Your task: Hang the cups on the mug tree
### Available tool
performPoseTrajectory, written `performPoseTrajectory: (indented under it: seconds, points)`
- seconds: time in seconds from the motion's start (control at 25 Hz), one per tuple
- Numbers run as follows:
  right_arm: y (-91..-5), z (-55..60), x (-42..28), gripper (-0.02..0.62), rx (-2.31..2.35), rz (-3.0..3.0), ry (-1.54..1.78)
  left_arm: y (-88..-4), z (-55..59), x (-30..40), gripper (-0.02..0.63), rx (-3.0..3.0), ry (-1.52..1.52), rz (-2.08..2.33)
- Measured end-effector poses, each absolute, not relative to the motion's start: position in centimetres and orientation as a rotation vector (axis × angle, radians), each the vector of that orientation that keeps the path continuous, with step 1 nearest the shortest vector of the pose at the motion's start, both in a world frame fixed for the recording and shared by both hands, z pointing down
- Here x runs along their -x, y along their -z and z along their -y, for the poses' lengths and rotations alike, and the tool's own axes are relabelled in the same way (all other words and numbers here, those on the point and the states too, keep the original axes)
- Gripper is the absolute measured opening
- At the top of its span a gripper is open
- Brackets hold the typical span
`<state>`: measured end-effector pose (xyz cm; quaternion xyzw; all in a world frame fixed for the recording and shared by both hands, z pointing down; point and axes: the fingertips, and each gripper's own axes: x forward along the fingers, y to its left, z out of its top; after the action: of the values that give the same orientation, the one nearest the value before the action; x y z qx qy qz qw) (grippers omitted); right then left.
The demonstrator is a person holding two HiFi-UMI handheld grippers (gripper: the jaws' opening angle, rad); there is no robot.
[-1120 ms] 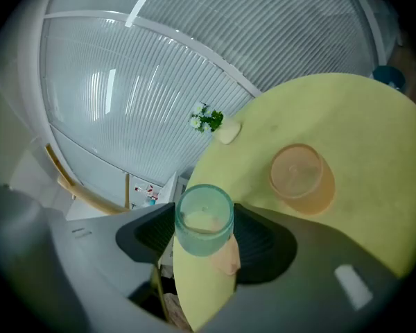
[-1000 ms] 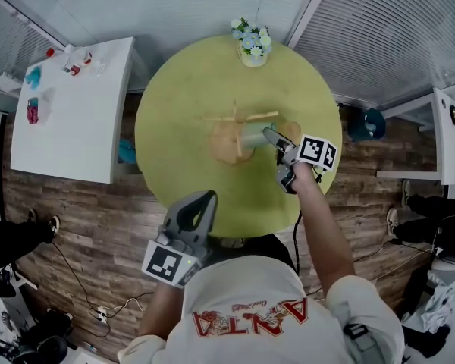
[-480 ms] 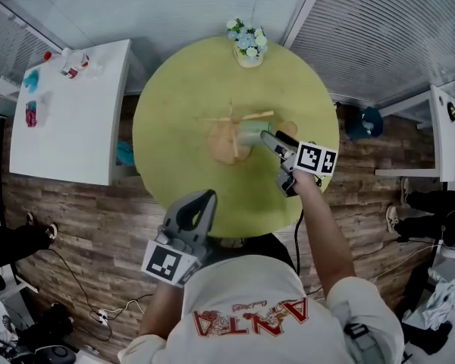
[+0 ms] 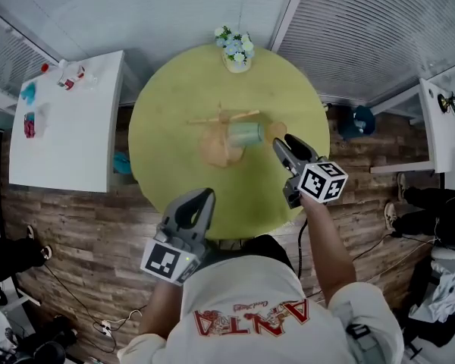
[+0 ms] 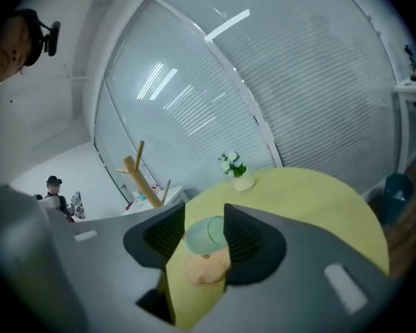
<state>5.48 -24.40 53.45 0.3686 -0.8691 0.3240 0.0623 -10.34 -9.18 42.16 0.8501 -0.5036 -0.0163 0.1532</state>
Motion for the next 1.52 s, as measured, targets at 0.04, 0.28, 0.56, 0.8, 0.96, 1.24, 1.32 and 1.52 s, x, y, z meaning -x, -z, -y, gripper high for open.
performPoseTrajectory:
  seconds: [0.04,0.28,0.56,0.8,0.96,1.24,1.32,1.52]
  points:
    - [-52.4,23.9,-5.7,0.15,-1.13,2.649,-0.937,-41.9,9.2,10.2,0.009,-2.446,0.047,1.438]
    - [-46.5,20.3,-6.7,0.034,-1.197,2.738,-0.633,-40.8,9.1,9.8,0.009,-2.457,0.066,1.418]
    - [-41.3,16.4,-8.2,0.002,-1.291,2.768,-0.387,-39.0,9.2,8.7,0.009,-2.512,0.094,1.382]
    - [-38.2,13.4,-8.4,0.002,-1.308,2.782,-0.265,-37.2,9.0,8.6,0.009,-2.555,0.112,1.381]
    - [-36.7,12.2,-8.4,0.002,-1.303,2.803,-0.222,-36.3,8.6,8.3,0.009,-2.578,0.11,1.383]
    - [-36.8,11.5,-8.1,0.002,-1.283,2.799,-0.22,-36.0,8.0,8.0,0.009,-2.594,0.096,1.392]
    - [-37.1,11.4,-8.2,0.002,-1.278,2.792,-0.231,-36.0,7.7,7.9,0.008,-2.598,0.092,1.398]
    - [-37.5,11.1,-8.2,0.002,-1.27,2.786,-0.247,-35.8,7.3,8.0,0.008,-2.584,0.132,1.391]
